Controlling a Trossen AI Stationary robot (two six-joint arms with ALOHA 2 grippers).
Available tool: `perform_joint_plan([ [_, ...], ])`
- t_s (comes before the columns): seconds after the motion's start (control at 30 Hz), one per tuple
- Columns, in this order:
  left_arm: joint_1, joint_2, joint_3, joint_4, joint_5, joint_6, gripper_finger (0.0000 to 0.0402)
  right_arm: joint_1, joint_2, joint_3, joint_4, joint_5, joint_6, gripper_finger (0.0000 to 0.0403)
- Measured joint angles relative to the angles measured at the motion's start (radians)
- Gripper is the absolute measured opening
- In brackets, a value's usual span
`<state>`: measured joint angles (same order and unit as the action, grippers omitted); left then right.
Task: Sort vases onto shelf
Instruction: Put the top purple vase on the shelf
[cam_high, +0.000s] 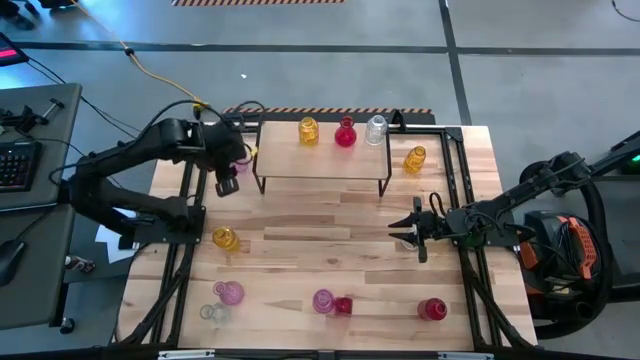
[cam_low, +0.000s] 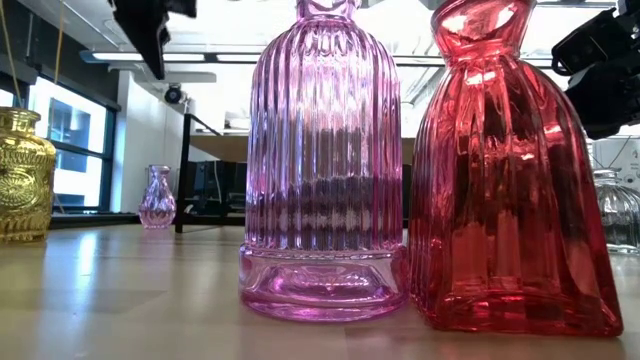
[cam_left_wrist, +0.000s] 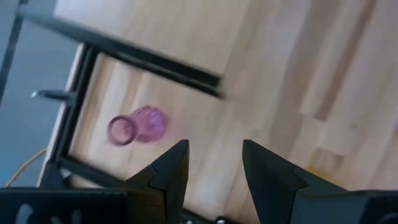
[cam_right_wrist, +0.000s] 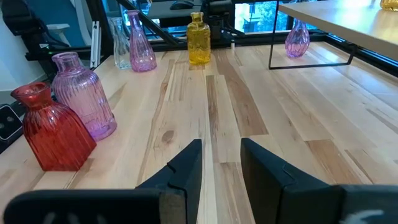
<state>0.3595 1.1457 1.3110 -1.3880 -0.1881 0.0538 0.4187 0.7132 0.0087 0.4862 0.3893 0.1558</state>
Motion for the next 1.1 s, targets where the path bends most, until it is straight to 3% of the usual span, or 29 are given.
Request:
perform_joint_plan([
  [0.13,0.108,-0.001,-0.037,0.009,-0.008,0.045,0.0139,0.0,0.0,0.0,0.0,0.0,0.0,0.0094],
  [0.53,0.381,0.002,-0.194,0.198,0.107,0.166,0.0139,0.0,0.0,0.0,0.0,0.0,0.0,0.0094],
  [1.1,0.471,0.074,-0.248,0.267,0.128,0.124,0.0139,0.0,0.0,0.0,0.0,0.0,0.0,0.0094],
])
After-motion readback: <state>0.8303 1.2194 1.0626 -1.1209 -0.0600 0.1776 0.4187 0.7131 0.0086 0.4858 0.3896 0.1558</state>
